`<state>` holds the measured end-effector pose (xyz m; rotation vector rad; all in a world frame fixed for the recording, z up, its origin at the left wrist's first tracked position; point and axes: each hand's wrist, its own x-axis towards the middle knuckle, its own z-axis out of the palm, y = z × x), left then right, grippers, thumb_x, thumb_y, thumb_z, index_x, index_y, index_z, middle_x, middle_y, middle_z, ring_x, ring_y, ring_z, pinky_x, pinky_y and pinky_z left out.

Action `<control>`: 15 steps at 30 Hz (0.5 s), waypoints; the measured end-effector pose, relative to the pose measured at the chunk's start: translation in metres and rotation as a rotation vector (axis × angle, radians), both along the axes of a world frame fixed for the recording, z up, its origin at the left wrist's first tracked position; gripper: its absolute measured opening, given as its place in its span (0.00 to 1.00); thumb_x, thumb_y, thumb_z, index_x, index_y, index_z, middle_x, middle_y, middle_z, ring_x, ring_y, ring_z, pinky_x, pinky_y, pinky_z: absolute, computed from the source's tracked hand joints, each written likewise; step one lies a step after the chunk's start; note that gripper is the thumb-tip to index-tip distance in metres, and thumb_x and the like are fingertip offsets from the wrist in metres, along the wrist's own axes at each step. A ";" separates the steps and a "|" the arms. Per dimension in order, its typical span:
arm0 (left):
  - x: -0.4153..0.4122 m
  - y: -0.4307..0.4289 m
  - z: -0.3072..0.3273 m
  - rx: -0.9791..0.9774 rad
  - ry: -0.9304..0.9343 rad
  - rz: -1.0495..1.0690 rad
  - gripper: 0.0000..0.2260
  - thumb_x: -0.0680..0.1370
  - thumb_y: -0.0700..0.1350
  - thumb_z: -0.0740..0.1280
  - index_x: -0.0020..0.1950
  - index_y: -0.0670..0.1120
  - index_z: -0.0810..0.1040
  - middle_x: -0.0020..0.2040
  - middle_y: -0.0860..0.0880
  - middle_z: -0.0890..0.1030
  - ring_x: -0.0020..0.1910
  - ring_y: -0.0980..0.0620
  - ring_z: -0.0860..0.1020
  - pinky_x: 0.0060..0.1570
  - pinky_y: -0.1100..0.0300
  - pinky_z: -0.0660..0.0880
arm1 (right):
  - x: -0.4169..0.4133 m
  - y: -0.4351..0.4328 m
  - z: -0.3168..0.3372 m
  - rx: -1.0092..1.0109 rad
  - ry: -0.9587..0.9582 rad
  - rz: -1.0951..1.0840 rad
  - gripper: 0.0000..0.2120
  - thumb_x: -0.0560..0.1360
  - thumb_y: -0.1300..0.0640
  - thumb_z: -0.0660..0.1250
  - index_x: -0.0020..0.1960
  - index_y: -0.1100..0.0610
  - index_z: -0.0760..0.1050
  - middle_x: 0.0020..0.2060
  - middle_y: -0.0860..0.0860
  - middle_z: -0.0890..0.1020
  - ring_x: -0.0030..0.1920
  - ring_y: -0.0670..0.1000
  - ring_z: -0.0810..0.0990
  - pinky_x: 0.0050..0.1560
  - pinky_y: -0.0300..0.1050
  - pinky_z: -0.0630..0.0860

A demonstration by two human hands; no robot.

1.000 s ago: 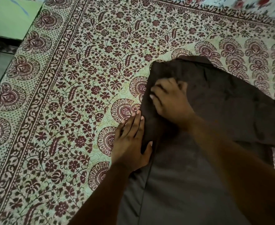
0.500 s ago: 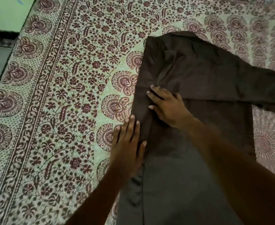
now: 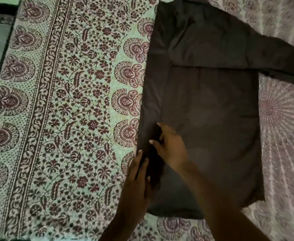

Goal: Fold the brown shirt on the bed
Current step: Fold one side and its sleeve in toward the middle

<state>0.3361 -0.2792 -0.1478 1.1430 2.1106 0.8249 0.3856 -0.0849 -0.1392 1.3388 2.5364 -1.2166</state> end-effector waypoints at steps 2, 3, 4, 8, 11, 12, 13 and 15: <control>0.007 -0.006 0.009 0.026 -0.082 0.130 0.20 0.86 0.43 0.57 0.78 0.43 0.68 0.84 0.51 0.57 0.82 0.58 0.55 0.75 0.69 0.60 | 0.011 -0.028 0.009 -0.089 -0.012 -0.077 0.33 0.76 0.55 0.76 0.78 0.55 0.67 0.34 0.43 0.78 0.40 0.49 0.82 0.43 0.35 0.73; 0.008 -0.009 0.013 0.034 -0.105 0.184 0.19 0.86 0.42 0.57 0.78 0.42 0.69 0.83 0.50 0.60 0.81 0.63 0.56 0.73 0.74 0.59 | 0.017 -0.039 0.012 -0.120 -0.031 -0.110 0.34 0.76 0.55 0.76 0.78 0.54 0.67 0.32 0.42 0.78 0.40 0.49 0.82 0.42 0.32 0.72; 0.009 -0.011 0.016 0.041 -0.122 0.226 0.19 0.86 0.42 0.58 0.77 0.42 0.70 0.81 0.50 0.62 0.79 0.67 0.57 0.70 0.77 0.59 | 0.023 -0.049 0.015 -0.152 -0.050 -0.135 0.35 0.75 0.55 0.77 0.78 0.53 0.66 0.30 0.42 0.78 0.40 0.49 0.83 0.40 0.28 0.71; 0.005 -0.021 0.012 0.082 -0.136 0.279 0.19 0.85 0.44 0.61 0.76 0.44 0.70 0.74 0.48 0.70 0.72 0.55 0.71 0.67 0.71 0.69 | 0.044 -0.078 0.019 -0.264 -0.113 -0.196 0.34 0.72 0.55 0.80 0.72 0.50 0.67 0.33 0.47 0.80 0.33 0.43 0.79 0.36 0.26 0.70; 0.002 -0.028 0.007 0.054 -0.174 0.286 0.20 0.83 0.41 0.65 0.76 0.45 0.72 0.68 0.45 0.73 0.65 0.46 0.78 0.61 0.53 0.79 | 0.057 -0.093 0.020 -0.268 -0.091 -0.333 0.27 0.71 0.56 0.81 0.63 0.52 0.70 0.32 0.44 0.80 0.33 0.38 0.80 0.37 0.26 0.72; 0.002 -0.030 0.006 0.042 -0.167 0.268 0.21 0.82 0.38 0.66 0.75 0.46 0.73 0.67 0.45 0.73 0.63 0.46 0.78 0.59 0.51 0.80 | 0.061 -0.095 0.021 -0.271 -0.085 -0.363 0.26 0.71 0.57 0.81 0.61 0.52 0.69 0.31 0.45 0.80 0.34 0.37 0.80 0.37 0.26 0.73; 0.002 -0.031 0.006 0.032 -0.158 0.242 0.21 0.82 0.36 0.67 0.75 0.46 0.73 0.66 0.45 0.73 0.61 0.47 0.78 0.59 0.51 0.80 | 0.064 -0.097 0.020 -0.282 -0.087 -0.379 0.26 0.70 0.57 0.82 0.59 0.51 0.68 0.31 0.46 0.80 0.33 0.38 0.81 0.38 0.27 0.74; 0.001 -0.034 0.006 0.016 -0.147 0.186 0.24 0.81 0.34 0.68 0.75 0.49 0.73 0.65 0.47 0.71 0.60 0.51 0.77 0.59 0.59 0.78 | 0.068 -0.101 0.017 -0.308 -0.109 -0.382 0.28 0.68 0.56 0.83 0.56 0.49 0.66 0.29 0.49 0.81 0.30 0.41 0.81 0.41 0.39 0.80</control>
